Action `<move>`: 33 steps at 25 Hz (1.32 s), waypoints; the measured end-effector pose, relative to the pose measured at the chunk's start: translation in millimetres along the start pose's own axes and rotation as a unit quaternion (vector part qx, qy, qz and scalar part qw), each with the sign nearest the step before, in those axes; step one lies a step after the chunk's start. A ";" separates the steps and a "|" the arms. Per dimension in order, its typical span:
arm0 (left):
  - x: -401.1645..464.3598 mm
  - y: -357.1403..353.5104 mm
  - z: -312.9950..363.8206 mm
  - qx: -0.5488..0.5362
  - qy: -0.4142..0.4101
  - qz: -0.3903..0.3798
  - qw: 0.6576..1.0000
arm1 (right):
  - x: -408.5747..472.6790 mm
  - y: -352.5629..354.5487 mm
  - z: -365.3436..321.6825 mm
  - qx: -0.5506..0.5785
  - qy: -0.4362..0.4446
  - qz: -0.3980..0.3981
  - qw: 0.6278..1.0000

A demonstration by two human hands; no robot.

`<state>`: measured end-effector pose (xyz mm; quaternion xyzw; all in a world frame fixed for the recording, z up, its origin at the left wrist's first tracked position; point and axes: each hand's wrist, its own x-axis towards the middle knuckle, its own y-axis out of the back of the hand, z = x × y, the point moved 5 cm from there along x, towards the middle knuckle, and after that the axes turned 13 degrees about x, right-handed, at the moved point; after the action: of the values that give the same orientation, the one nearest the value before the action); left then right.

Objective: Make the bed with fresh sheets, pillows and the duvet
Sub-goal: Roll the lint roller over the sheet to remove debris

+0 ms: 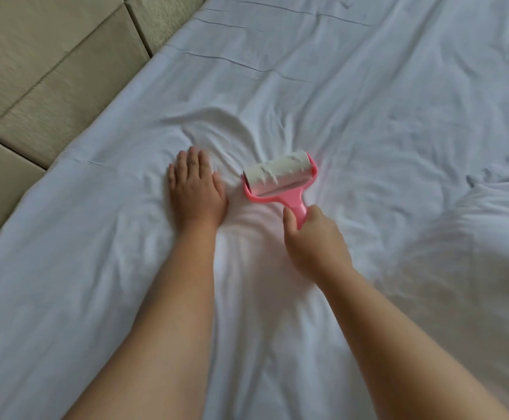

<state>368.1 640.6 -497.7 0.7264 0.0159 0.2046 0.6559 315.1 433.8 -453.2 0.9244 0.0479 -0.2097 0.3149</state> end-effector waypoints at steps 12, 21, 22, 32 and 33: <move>-152.4 51.9 -5.8 0.020 -0.060 -0.053 0.997 | -115.6 34.1 73.6 0.002 0.002 0.013 1.000; -219.4 76.7 -17.9 0.029 -0.046 -0.085 0.995 | -157.1 47.6 86.5 0.057 0.041 0.035 0.997; -224.2 79.0 -19.2 0.030 -0.042 -0.086 0.995 | -159.1 46.9 86.5 0.058 0.049 0.036 0.996; -214.6 63.1 -28.6 0.036 -0.073 -0.023 0.996 | -158.1 34.6 81.2 -0.008 0.115 0.061 0.991; -210.4 61.0 -29.2 0.038 -0.081 -0.015 0.996 | -154.1 30.3 75.1 -0.031 0.118 0.040 0.992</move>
<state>151.1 598.4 -495.6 0.7648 -0.0181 0.1343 0.6298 155.2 371.1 -425.3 0.9338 0.0546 -0.0847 0.3433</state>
